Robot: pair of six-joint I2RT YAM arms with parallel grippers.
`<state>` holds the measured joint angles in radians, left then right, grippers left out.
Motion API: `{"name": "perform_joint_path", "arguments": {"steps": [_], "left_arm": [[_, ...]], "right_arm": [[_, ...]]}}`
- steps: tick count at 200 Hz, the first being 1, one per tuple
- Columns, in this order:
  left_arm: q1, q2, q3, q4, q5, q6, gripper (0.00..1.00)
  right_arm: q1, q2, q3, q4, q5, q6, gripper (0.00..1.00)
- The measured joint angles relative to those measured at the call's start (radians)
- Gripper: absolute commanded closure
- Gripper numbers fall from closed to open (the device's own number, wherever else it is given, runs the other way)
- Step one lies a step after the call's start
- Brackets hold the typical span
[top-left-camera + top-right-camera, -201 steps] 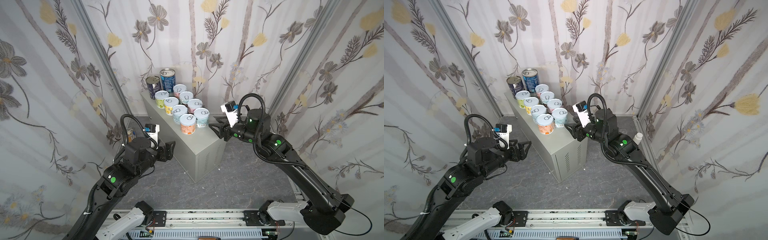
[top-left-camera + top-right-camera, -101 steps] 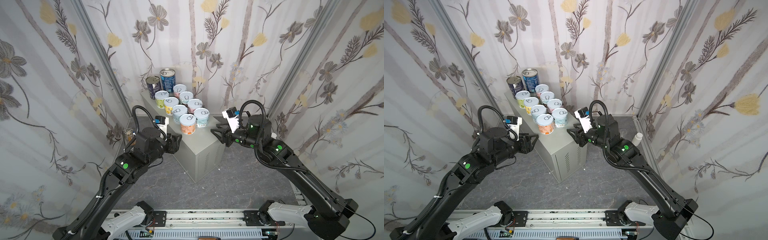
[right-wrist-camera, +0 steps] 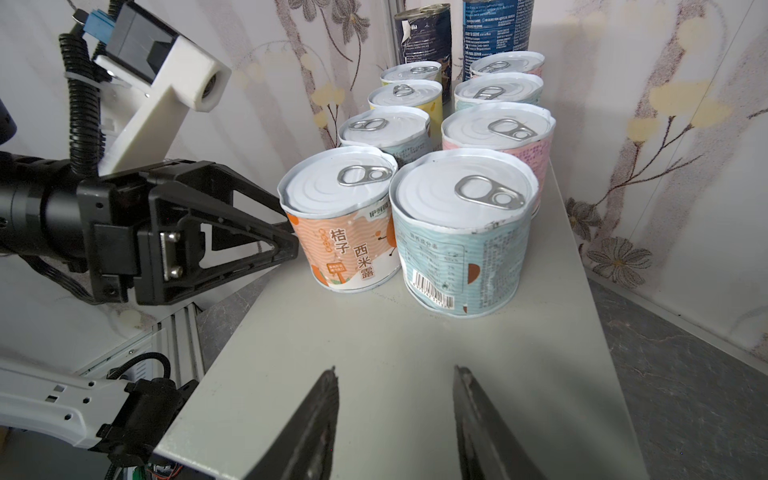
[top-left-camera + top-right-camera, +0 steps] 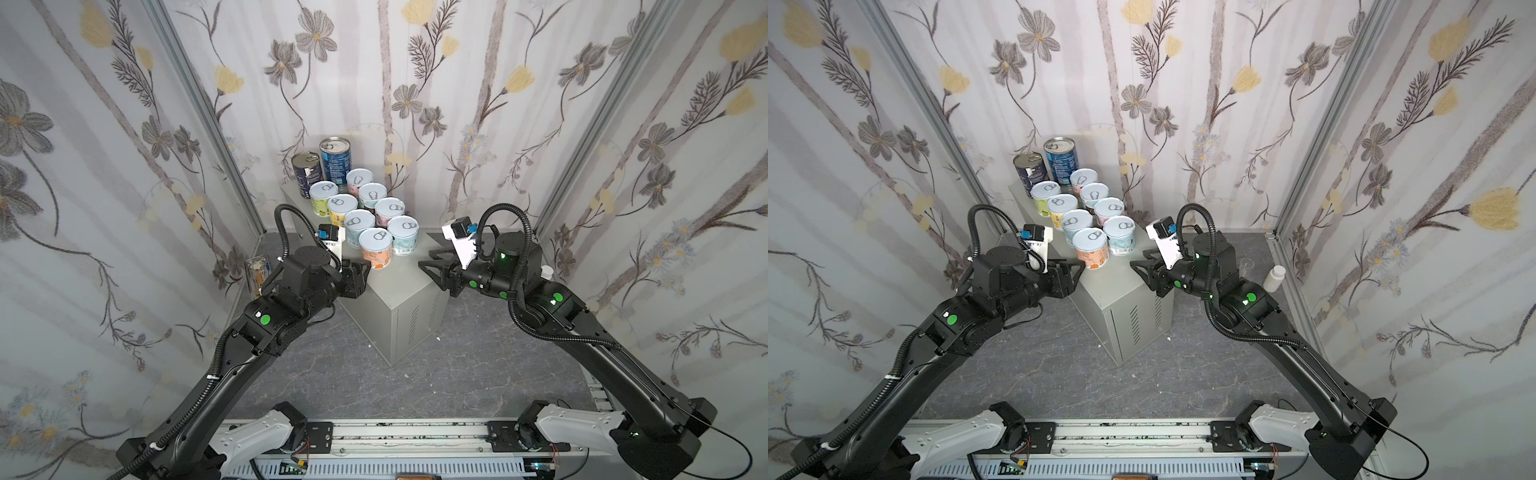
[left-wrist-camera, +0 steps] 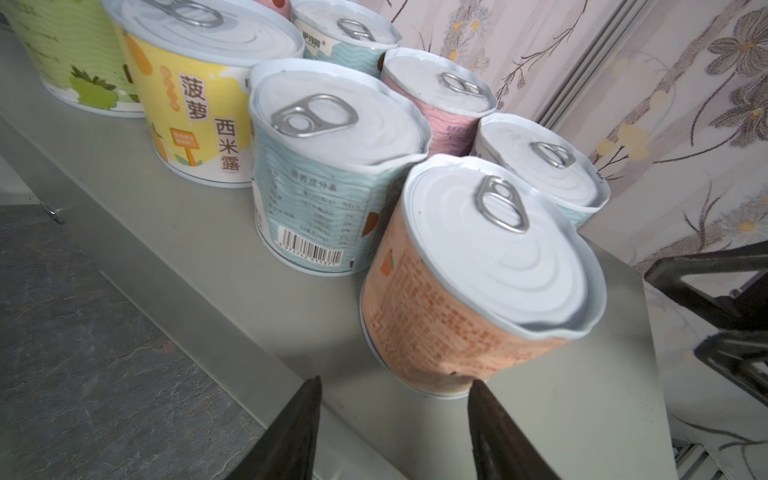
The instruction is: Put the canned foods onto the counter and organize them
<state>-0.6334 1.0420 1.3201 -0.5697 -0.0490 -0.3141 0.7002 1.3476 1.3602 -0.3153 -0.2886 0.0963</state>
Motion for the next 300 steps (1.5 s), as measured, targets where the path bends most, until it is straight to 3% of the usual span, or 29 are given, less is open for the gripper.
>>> {"name": "perform_joint_path", "arguments": {"steps": [78,133,221,300], "left_arm": [[-0.001,0.015,-0.004,0.031,0.000,0.001,0.44],[-0.001,-0.042,-0.021,0.037,-0.013,0.001,0.39],[0.015,-0.254,-0.237,-0.014,-0.226,-0.087,0.39],[0.029,-0.339,-0.387,-0.040,-0.246,-0.158,0.39]], "right_arm": [[0.044,0.028,0.034,-0.003,0.017,0.000,0.54],[0.075,0.059,0.053,-0.010,0.035,0.000,0.54],[0.201,0.143,0.076,0.040,0.132,0.053,0.60],[0.211,0.249,0.174,0.072,0.185,0.105,0.59]]}}
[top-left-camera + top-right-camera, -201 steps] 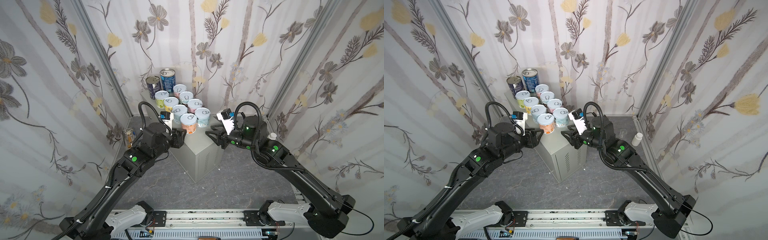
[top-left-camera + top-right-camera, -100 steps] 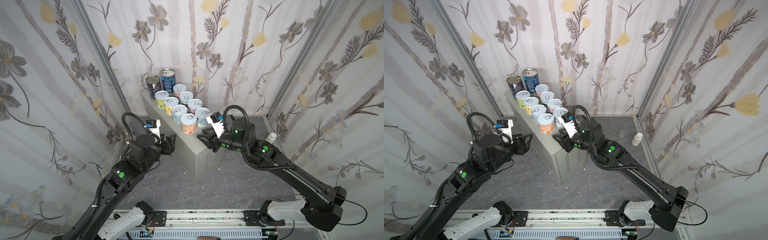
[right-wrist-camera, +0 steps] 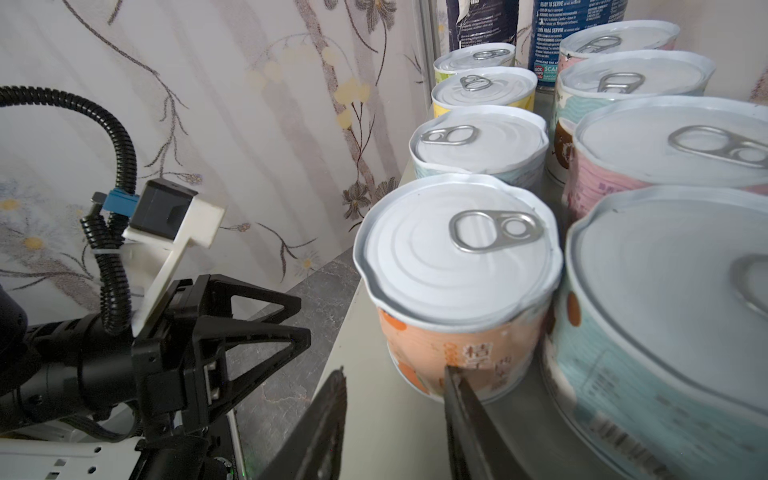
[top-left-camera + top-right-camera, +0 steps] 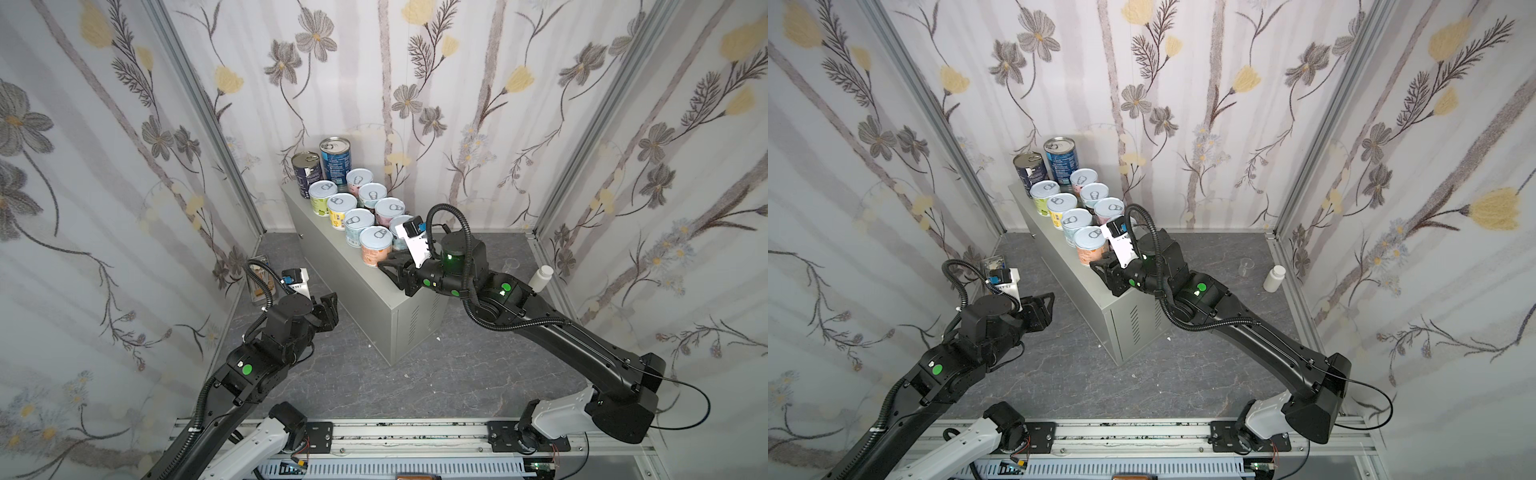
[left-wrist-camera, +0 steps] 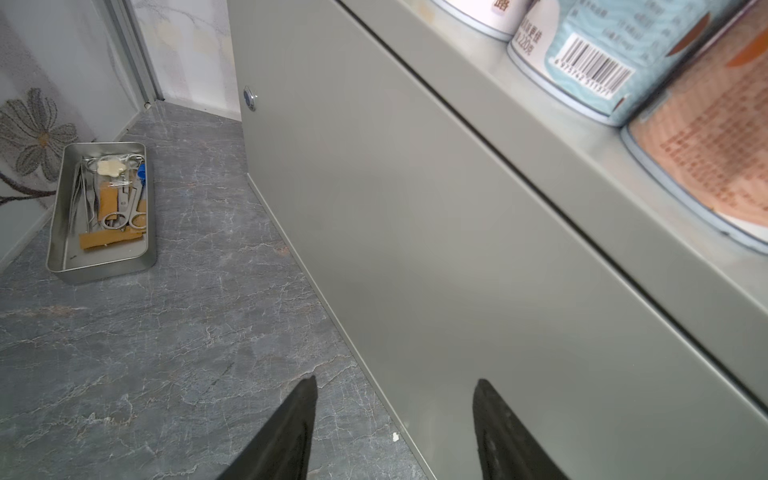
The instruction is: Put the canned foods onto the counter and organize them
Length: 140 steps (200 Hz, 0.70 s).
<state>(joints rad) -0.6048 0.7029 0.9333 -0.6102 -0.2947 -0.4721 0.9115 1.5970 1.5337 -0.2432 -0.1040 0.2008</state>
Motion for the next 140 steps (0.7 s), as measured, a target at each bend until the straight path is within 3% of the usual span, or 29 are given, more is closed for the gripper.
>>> {"name": "perform_joint_path", "arguments": {"steps": [46,89,140], "left_arm": [[0.005,-0.009,-0.021,0.000,0.001,-0.002,0.39],[0.010,-0.023,-0.029,0.000,0.002,-0.002,0.39],[0.018,-0.026,-0.028,0.000,0.004,-0.002,0.39]], "right_arm": [[0.003,0.054,0.035,0.010,0.020,0.007,0.59],[0.003,0.055,0.043,0.011,0.032,0.007,0.53],[0.003,-0.019,0.025,0.001,0.031,0.007,0.51]]}}
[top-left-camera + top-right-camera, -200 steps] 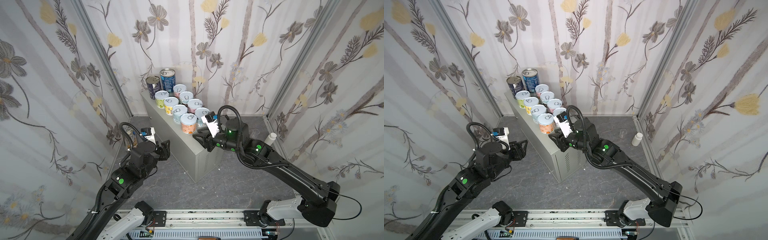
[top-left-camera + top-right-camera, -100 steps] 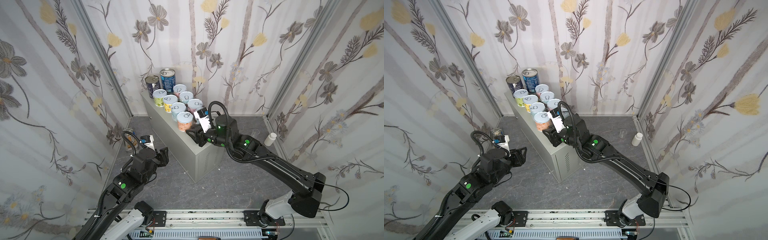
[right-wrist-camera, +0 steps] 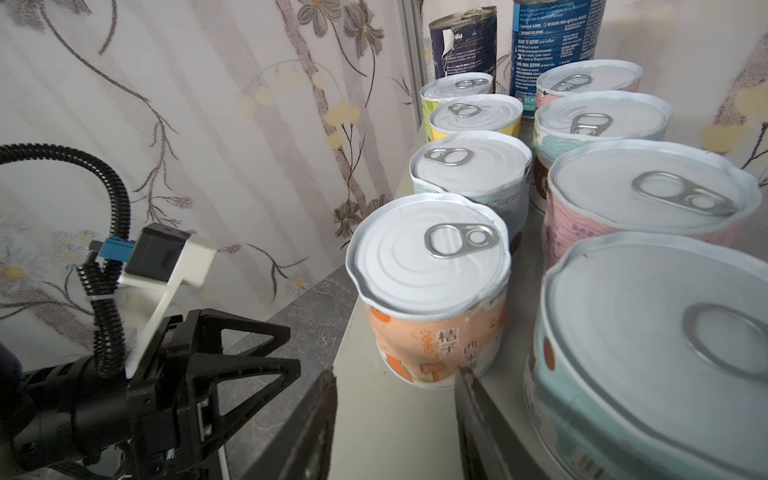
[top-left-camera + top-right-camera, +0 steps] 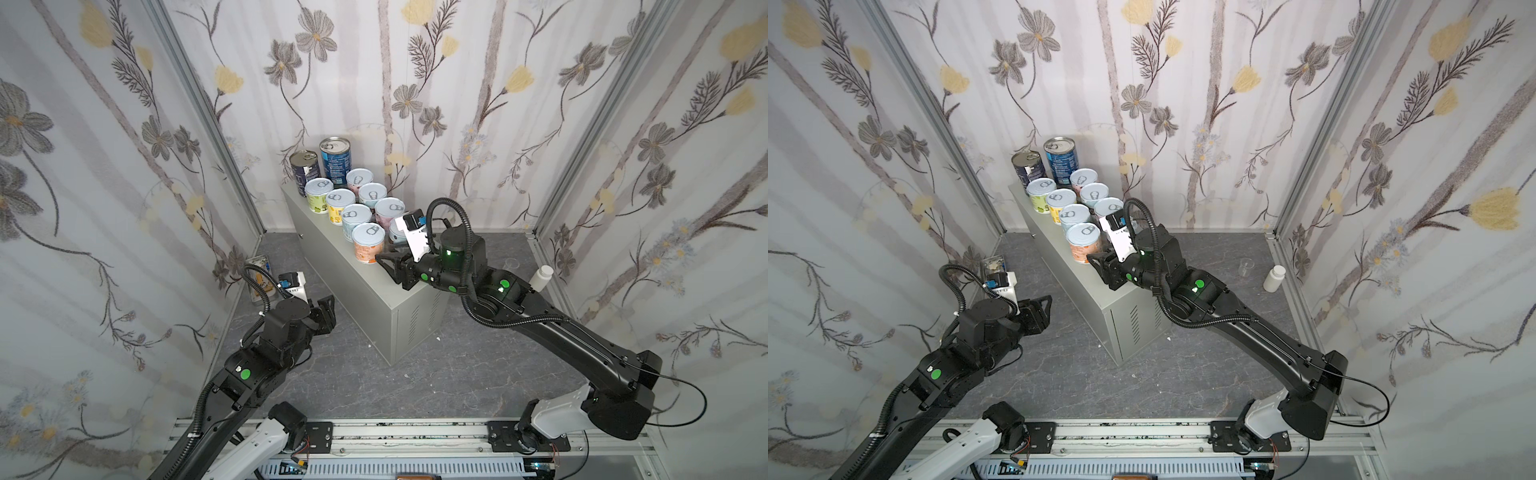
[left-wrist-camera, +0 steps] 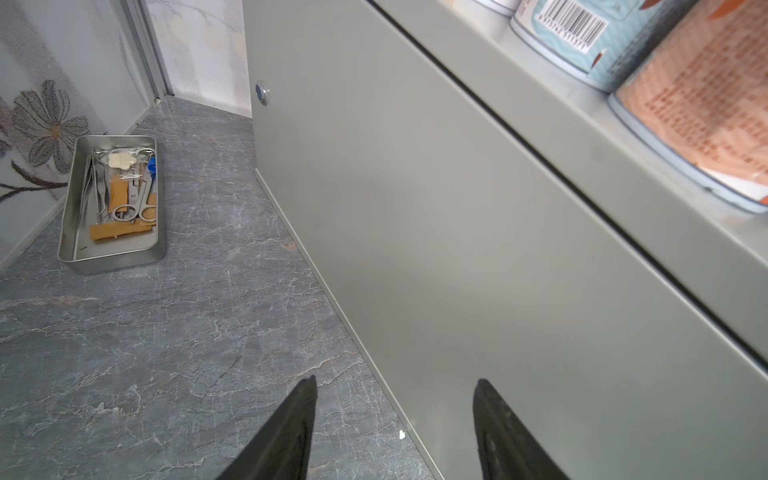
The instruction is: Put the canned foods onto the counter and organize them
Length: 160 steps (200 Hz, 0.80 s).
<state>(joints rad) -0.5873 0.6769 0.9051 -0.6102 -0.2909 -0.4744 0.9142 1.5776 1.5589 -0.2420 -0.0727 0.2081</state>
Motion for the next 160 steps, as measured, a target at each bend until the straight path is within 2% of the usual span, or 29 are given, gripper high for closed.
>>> {"name": "perform_joint_path", "arguments": {"steps": [34,79,107,132,144,160], "left_arm": [[0.006,0.008,0.008,0.000,0.001,0.000,0.34],[0.028,0.002,0.072,-0.004,-0.017,0.005,0.17],[0.049,0.016,0.092,-0.005,-0.039,0.023,0.00],[0.071,0.035,0.086,-0.008,-0.063,0.027,0.00],[0.084,0.042,0.071,-0.008,-0.080,0.027,0.00],[0.103,0.041,0.044,-0.008,-0.118,0.026,0.00]], "right_arm": [[-0.002,-0.103,-0.031,-0.024,0.005,-0.002,0.49],[-0.045,-0.282,-0.122,-0.035,0.049,-0.009,0.46],[-0.132,-0.425,-0.238,-0.032,0.061,-0.008,0.30],[-0.197,-0.554,-0.367,-0.026,0.113,-0.004,0.14],[-0.215,-0.617,-0.438,-0.019,0.138,-0.004,0.01],[-0.240,-0.690,-0.539,-0.002,0.196,-0.008,0.00]]}}
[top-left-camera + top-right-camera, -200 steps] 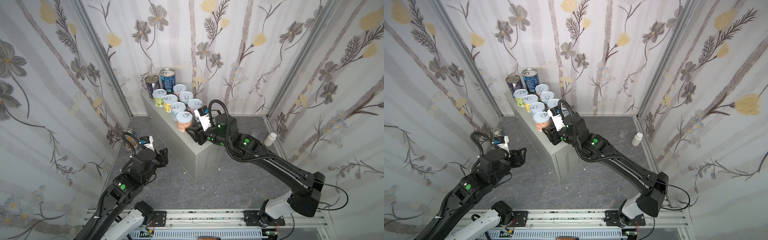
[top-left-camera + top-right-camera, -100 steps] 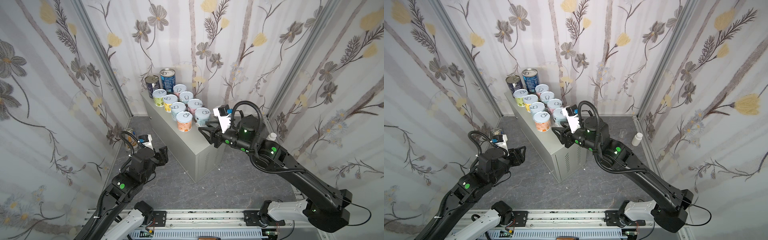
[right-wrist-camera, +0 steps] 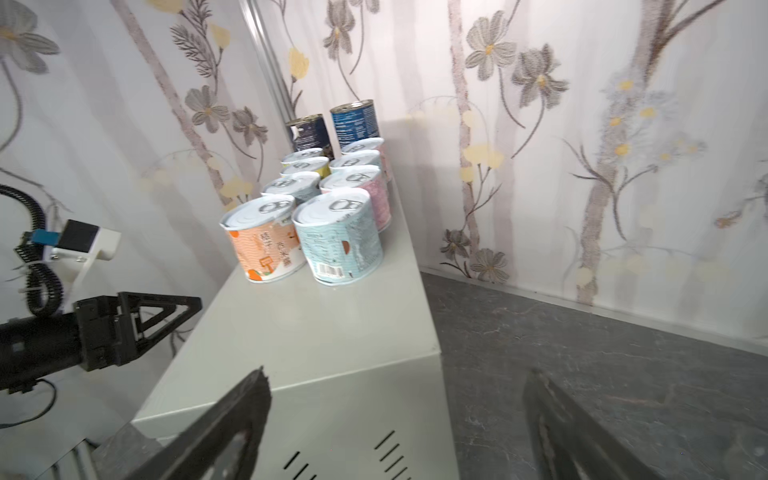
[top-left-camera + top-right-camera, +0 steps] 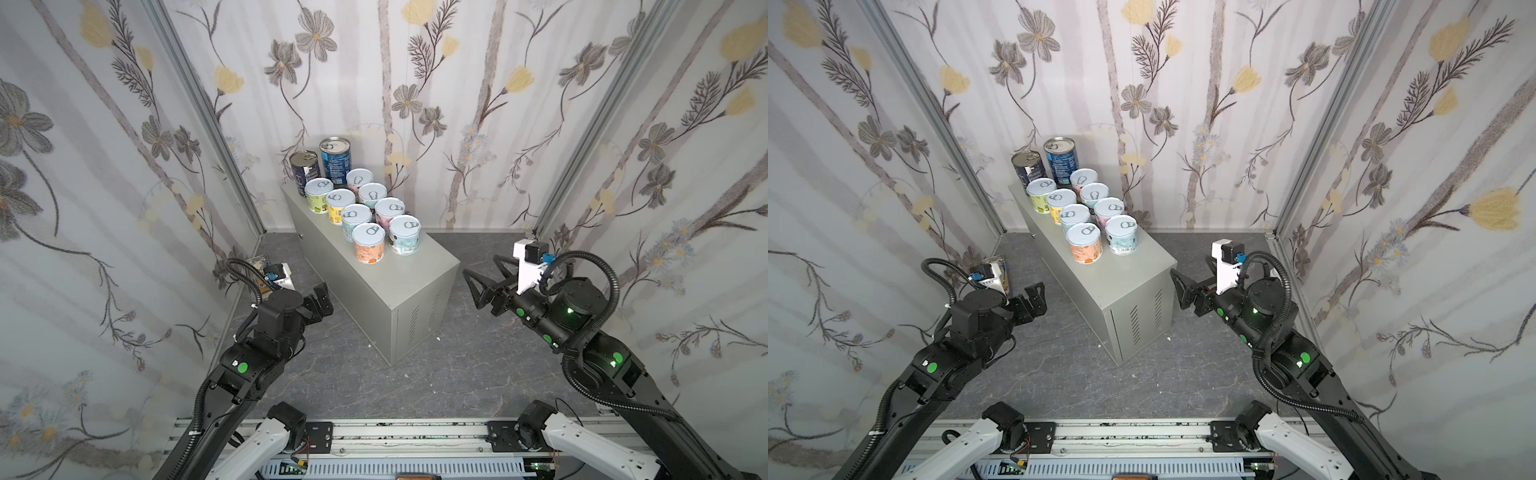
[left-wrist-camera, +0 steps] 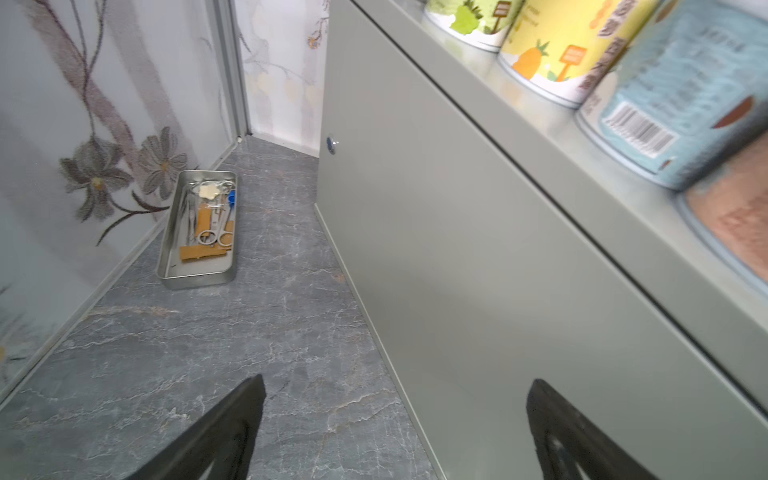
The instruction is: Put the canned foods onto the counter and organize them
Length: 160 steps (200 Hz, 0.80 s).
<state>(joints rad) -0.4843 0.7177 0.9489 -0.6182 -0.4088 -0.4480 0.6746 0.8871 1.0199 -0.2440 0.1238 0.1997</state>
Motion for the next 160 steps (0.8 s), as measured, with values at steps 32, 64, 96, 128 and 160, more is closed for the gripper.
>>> {"name": "perform_joint_path", "arguments": {"steps": [32,64,96,128,160], "left_arm": [[0.043,-0.053,-0.094,0.026,-0.092,-0.005,0.00],[0.072,-0.154,-0.265,0.154,-0.159,0.000,0.00],[0.113,-0.182,-0.424,0.314,-0.181,0.033,0.00],[0.198,-0.090,-0.552,0.514,-0.148,0.111,0.00],[0.344,0.105,-0.607,0.736,-0.072,0.134,0.00]], "right_arm": [[-0.027,-0.120,-0.230,0.102,0.159,-0.005,0.00],[-0.031,-0.208,-0.499,0.269,0.321,-0.027,0.00],[-0.040,-0.253,-0.714,0.484,0.436,-0.039,0.00],[-0.077,-0.166,-0.752,0.644,0.497,-0.076,0.00],[-0.142,-0.054,-0.807,0.802,0.539,-0.137,0.00]]}}
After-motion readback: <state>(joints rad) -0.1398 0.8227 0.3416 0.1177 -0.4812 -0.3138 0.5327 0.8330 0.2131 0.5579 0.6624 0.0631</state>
